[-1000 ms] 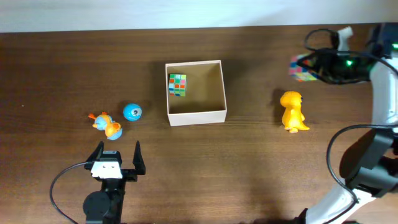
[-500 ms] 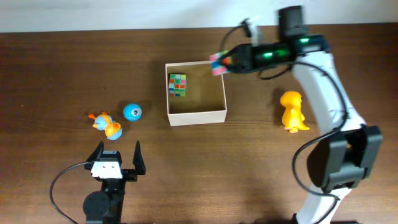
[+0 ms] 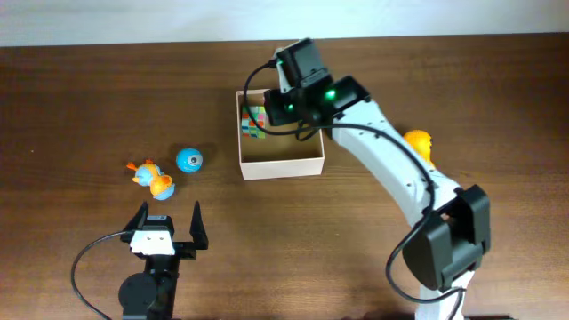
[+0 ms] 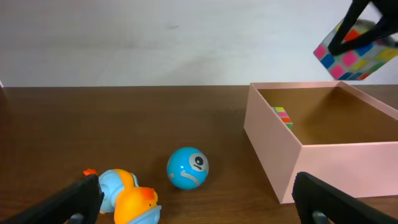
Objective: Pack container
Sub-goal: 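Lower the second cube beside the first and open right gripper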
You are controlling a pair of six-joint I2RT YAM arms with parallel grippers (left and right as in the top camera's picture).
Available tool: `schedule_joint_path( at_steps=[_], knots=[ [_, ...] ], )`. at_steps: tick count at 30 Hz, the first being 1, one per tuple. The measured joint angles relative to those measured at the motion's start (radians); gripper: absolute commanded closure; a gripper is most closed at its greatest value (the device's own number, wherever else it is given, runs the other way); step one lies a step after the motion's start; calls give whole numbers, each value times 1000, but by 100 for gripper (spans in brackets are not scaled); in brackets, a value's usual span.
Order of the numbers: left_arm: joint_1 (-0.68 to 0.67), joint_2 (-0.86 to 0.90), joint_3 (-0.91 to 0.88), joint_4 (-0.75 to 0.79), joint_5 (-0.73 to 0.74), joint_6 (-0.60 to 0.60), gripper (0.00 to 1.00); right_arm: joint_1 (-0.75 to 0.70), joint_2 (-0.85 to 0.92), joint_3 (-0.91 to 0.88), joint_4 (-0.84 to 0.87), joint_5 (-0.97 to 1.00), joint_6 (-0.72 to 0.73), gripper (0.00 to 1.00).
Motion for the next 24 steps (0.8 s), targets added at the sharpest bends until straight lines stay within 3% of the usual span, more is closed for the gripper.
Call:
schedule_joint_path(
  at_steps=[7, 24],
  knots=[
    [0, 0, 0, 0, 0, 0, 1, -4, 87, 0, 30, 109, 36, 47],
    [0, 0, 0, 0, 0, 0, 1, -6, 189, 0, 115, 133, 86, 47]
  ],
)
